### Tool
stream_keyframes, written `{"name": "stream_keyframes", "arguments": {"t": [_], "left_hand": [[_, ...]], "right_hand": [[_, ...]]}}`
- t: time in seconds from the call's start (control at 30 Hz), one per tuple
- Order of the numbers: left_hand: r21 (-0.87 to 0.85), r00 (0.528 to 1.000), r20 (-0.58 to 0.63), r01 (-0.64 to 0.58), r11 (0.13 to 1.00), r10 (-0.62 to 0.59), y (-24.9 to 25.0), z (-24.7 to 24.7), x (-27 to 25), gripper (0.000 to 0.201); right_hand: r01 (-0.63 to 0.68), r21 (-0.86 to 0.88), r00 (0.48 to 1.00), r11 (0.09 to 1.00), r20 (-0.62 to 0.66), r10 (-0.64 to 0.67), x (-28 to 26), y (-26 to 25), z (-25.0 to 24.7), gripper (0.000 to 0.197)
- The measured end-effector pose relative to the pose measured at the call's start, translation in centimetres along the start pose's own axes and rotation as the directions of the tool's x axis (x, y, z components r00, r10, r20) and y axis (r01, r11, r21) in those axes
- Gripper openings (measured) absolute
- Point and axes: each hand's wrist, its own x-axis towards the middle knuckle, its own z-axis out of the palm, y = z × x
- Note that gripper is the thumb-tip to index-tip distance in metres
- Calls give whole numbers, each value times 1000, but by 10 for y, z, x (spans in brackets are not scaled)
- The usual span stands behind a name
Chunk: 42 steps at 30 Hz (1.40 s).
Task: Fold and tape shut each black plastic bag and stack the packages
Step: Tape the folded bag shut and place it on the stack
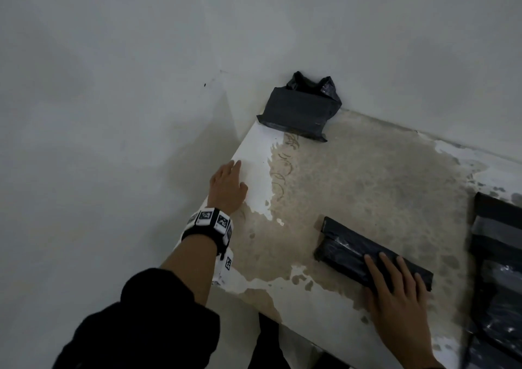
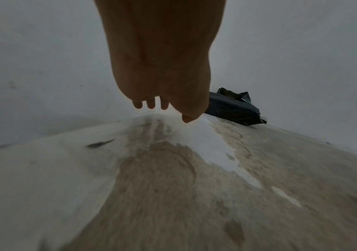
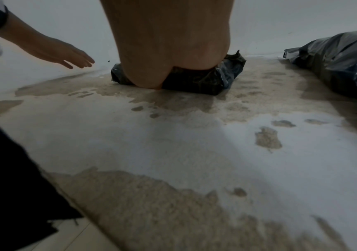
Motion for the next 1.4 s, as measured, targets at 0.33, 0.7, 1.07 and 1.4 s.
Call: {"name": "stream_keyframes", "arguments": {"t": [0.33, 0.7, 1.07, 1.4], "left_hand": [[211, 992, 28, -125, 970, 122, -4, -8, 36, 60], [245, 988, -110, -80, 966, 110, -6, -11, 44, 26], [135, 970, -233, -34, 990, 65, -2, -9, 36, 12], [209, 959, -164, -194, 958, 230, -28, -64, -13, 11]], "right_hand": [[-2, -1, 1000, 1000, -4, 2, 0, 0, -2, 63], [-3, -7, 1000, 1000, 9, 3, 0, 1, -1, 64], [16, 16, 999, 1000, -35, -15, 0, 3, 4, 59], [51, -1, 998, 999, -27, -51, -1, 7, 5, 64]]}}
